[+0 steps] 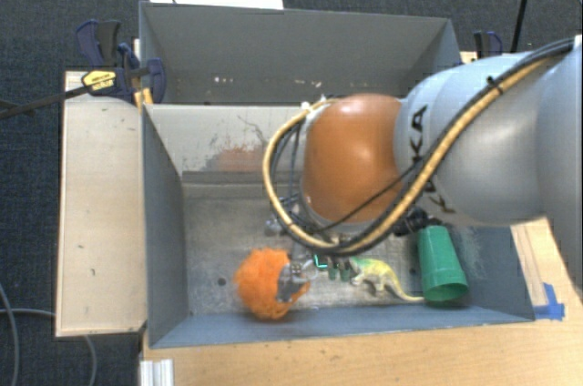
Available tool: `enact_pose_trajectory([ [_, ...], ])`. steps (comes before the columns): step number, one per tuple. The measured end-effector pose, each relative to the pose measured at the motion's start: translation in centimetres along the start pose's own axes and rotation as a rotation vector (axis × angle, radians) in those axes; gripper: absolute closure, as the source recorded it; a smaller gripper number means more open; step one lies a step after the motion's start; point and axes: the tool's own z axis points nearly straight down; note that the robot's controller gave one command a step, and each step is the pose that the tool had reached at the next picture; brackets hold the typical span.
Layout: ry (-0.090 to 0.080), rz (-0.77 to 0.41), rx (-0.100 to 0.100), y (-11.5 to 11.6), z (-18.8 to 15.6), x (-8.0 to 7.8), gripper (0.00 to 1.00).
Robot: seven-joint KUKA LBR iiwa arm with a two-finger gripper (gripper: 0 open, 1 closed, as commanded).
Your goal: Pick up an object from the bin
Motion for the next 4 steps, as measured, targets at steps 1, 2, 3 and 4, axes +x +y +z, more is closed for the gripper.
enact_pose_trajectory([
  [1, -0.008, 0.004, -0.002, -0.1, -0.4, -0.2, 0.00],
  [2, -0.010, 0.315, -0.012, 0.6, 9.1, -1.5, 1.00],
  [3, -0.010, 0.316, -0.012, 0.6, 9.2, -1.6, 1.00],
  [4, -0.012, 0.322, -0.011, 0.8, 9.1, -1.5, 1.00],
])
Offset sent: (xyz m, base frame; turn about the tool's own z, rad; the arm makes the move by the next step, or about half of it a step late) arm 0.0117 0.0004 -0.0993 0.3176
